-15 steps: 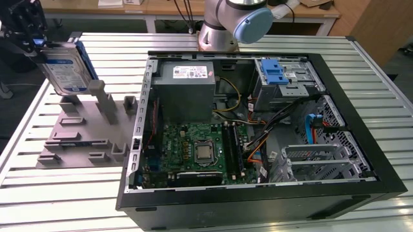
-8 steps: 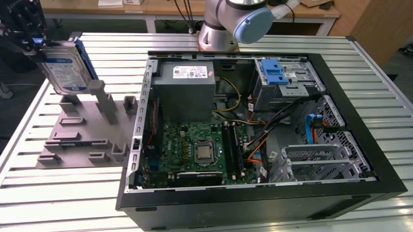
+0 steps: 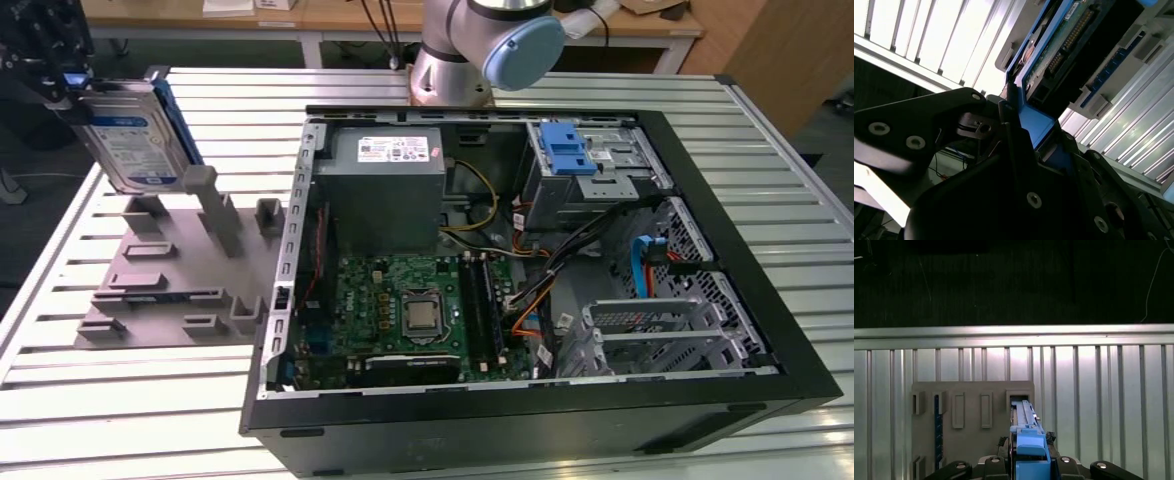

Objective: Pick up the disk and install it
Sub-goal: 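Pick up the disk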

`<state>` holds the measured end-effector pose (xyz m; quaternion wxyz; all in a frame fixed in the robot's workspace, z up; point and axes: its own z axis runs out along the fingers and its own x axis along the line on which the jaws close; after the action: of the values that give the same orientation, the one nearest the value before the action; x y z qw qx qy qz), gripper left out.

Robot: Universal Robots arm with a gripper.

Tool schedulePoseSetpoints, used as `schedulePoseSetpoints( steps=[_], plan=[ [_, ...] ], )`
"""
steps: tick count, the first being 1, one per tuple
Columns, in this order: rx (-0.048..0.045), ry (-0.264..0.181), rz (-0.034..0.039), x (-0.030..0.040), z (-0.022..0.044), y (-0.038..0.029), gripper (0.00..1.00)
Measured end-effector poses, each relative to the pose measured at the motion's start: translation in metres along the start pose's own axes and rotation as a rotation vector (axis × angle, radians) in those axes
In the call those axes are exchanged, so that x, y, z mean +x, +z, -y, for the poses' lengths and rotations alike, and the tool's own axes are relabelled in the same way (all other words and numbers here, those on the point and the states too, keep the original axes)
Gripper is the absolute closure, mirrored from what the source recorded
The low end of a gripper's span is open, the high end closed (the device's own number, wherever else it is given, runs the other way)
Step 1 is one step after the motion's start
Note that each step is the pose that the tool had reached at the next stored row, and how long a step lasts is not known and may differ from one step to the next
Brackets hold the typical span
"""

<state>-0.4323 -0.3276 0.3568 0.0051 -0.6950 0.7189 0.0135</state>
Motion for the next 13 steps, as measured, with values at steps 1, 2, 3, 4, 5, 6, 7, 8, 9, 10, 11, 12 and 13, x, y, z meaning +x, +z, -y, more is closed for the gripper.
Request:
schedulePoseSetpoints(
  steps=[1, 2, 3, 4, 5, 6, 7, 8, 9, 10, 11, 12, 13],
  plan=[
    [0.0, 0.0, 0.0, 0.0, 0.0, -0.0008, 0.64],
    [0.0, 0.0, 0.0, 0.0, 0.0, -0.0016, 0.64],
    [0.0, 0.0, 0.0, -0.0001, 0.0, -0.0025, 0.64],
    [0.0, 0.0, 0.0, -0.0001, 0.0, -0.0032, 0.64],
    [0.0001, 0.0, 0.0, -0.0001, 0.0, -0.0039, 0.64],
    [0.0, 0.0, 0.0, -0.0001, 0.0, -0.0047, 0.64],
    [0.0, 0.0, 0.0, -0.0001, -0.0001, -0.0053, 0.64],
    [0.0001, 0.0, 0.0, -0.0001, -0.0001, -0.0059, 0.64],
    [0.0001, 0.0, 0.0, -0.0002, -0.0001, -0.0064, 0.64],
    [0.0, 0.0, 0.0, -0.0002, -0.0001, -0.0069, 0.64],
    [0.0001, 0.0, 0.0, -0.0002, -0.0001, -0.0073, 0.64],
    [0.0001, 0.0, 0.0, -0.0002, -0.0001, -0.0077, 0.64],
    [0.0001, 0.0, 0.0, -0.0002, -0.0001, -0.0081, 0.64]
  ],
)
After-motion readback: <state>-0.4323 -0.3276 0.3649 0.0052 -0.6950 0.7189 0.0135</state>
